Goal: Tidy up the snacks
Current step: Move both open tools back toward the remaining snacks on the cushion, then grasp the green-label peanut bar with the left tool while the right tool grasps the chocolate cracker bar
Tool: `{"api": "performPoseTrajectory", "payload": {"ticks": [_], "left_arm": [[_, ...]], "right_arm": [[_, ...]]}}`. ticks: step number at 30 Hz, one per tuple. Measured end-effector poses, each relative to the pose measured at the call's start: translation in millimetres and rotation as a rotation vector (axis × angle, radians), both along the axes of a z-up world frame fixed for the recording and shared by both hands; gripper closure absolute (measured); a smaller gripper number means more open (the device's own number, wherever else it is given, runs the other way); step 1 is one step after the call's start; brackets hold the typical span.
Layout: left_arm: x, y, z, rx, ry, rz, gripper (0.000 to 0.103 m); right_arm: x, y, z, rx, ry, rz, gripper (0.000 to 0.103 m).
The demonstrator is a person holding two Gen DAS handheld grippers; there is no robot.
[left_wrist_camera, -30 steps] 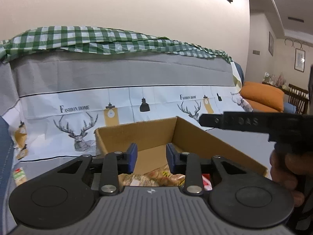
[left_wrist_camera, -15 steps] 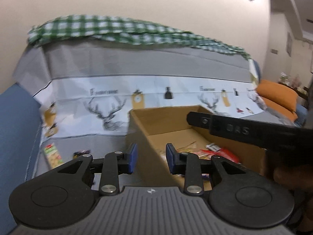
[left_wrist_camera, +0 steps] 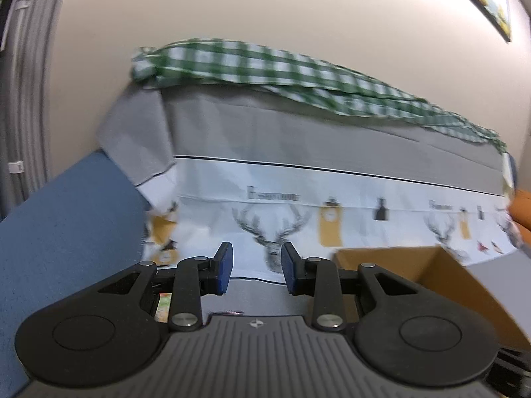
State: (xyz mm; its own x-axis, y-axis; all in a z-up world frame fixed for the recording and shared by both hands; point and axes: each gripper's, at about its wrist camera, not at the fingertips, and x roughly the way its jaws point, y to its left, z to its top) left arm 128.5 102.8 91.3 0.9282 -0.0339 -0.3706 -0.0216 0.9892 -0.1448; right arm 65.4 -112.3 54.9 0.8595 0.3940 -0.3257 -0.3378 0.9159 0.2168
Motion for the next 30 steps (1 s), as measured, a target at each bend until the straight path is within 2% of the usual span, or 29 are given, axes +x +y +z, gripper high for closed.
{"api": "performPoseTrajectory", "payload": {"ticks": [1,2,4,5,11,15,19,21,23,30], "left_arm": [[4.4,7.4,-10.8,0.003,0.021,0.016,0.068],[10.0,13.8,-21.7,0.015,0.077,0.038,0.068],[22.3,22.6,-32.7,0.048,0.177,0.115,0.068],[27.1,29.4,-35.4,0.038,0.196,0.136,0.068],[37.8,52.5,-41.0,0.029,0.222,0.205,0.068],[37.8,66.1,-43.8,-0.021,0.242,0.236,0.068],[42.9,71.3,-48.8,-0.029,0.257,0.247,0.068],[43.9,73.4,-50.8,-0.031,0.266,0.252,0.067],[45.5,75.0,-53.3,-0.037,0.279,0.254,0.067],[58.0,76.4,-64.9,-0.054,0.334,0.223,0.062]], "right_arm": [[-0.1,6.3,-1.5,-0.009,-0.003,0.015,0.062],[-0.1,13.0,-3.0,-0.020,-0.006,0.031,0.062],[0.7,25.5,-6.3,-0.046,-0.011,0.058,0.062],[2.3,31.7,-8.7,-0.061,-0.012,0.072,0.062],[28.9,68.6,-25.6,-0.098,0.013,0.109,0.062],[51.9,91.0,-43.3,-0.117,0.061,0.092,0.062],[73.6,108.5,-62.4,-0.138,0.113,0.065,0.061],[83.6,115.4,-71.9,-0.152,0.142,0.047,0.056],[94.4,121.4,-80.0,-0.167,0.176,0.036,0.039],[123.8,130.7,-102.0,-0.184,0.247,0.017,0.035]]}}
